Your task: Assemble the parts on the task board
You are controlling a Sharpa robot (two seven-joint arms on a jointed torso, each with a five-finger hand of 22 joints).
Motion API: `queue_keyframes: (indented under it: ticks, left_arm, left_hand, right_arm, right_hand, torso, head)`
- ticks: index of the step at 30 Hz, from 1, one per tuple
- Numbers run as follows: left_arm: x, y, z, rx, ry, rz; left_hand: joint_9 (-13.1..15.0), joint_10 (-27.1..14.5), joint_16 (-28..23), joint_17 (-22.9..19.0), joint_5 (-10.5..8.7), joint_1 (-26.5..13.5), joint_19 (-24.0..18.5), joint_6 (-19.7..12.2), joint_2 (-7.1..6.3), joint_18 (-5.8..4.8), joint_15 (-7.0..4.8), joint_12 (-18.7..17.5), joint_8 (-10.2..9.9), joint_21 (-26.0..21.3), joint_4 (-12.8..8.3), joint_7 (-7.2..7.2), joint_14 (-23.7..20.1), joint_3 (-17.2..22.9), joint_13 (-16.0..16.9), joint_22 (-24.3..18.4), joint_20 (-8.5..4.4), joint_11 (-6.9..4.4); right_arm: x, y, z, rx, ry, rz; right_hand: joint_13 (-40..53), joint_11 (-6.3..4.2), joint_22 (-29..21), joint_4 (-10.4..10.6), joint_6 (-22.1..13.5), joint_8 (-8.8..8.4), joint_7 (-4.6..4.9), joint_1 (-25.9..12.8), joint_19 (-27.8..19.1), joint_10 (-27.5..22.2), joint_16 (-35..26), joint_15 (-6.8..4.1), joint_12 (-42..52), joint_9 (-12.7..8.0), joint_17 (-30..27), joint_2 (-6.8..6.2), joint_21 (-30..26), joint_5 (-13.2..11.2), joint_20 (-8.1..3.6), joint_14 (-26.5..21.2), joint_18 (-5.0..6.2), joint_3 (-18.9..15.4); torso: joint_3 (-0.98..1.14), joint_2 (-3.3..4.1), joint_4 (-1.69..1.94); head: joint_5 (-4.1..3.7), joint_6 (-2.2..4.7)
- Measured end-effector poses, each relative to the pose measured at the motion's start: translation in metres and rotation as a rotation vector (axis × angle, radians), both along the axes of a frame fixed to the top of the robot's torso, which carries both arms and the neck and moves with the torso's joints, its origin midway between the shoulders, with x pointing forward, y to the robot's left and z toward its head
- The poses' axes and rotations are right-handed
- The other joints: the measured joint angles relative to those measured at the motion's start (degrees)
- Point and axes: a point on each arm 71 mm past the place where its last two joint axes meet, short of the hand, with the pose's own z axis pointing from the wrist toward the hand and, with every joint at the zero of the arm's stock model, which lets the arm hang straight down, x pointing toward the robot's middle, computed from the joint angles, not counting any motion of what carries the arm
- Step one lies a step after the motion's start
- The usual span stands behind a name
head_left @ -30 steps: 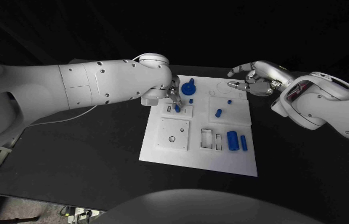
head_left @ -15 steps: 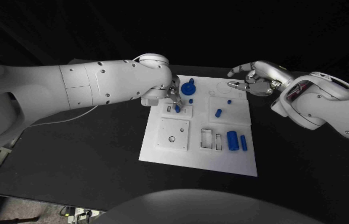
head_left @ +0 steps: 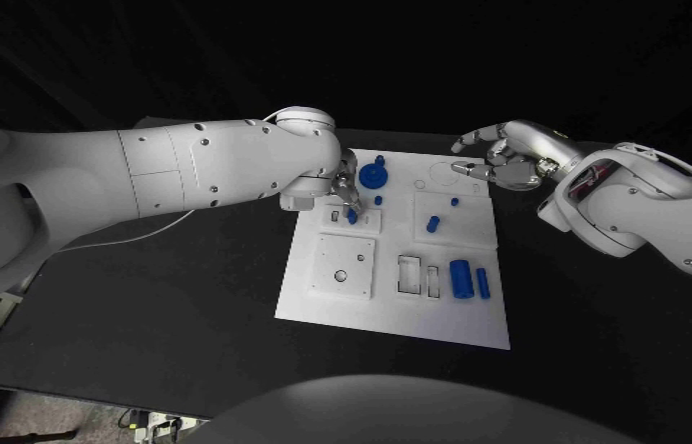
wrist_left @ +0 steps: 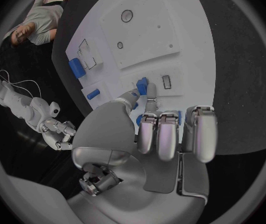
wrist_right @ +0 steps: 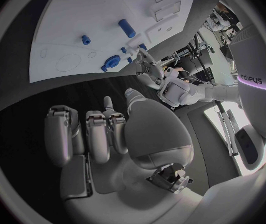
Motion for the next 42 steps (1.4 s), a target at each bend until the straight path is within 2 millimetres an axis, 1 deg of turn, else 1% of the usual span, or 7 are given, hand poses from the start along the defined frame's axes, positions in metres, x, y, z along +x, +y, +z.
queue_keyframes:
  ticks: [17,42]
  left_arm:
    - [-0.0038,0.002,0.0014,-0.004,-0.032,-0.007]
    - [-0.0037,0.0009,0.0031,-0.008,-0.061,-0.008]
  left_hand:
    - [0.25,0.0,0.0,-0.01,-0.01,0.0,0.0,-0.1,0.0,-0.01,0.0,0.0,-0.21,0.0,-0.18,0.11,0.0,0.17,0.0,0.0,0.0,0.0]
    - [0.39,0.0,0.0,-0.02,-0.17,-0.01,0.0,-0.19,-0.01,0.0,0.0,0.0,-0.22,0.01,-0.01,0.21,0.0,0.32,0.0,0.04,0.0,0.0]
  right_arm:
    - [-0.0004,-0.0014,-0.0008,0.0,0.001,-0.002]
    - [-0.0002,-0.0024,-0.003,-0.002,0.005,-0.004]
  right_hand:
    - [0.0,0.0,-0.01,0.0,0.0,0.0,0.0,0.0,0.0,0.0,0.0,0.0,0.0,0.0,0.04,0.0,0.0,0.0,0.0,0.0,0.0,0.0]
    - [0.0,0.0,-0.02,0.0,0.0,0.0,0.0,0.0,0.0,0.0,0.0,0.0,0.0,0.0,0.03,0.0,0.0,0.0,0.0,0.0,0.0,0.0]
  torso:
    - [-0.02,-0.03,0.04]
    - [0.0,0.01,0.01]
  head:
    - [-0.14,0.01]
    - [0.02,0.01]
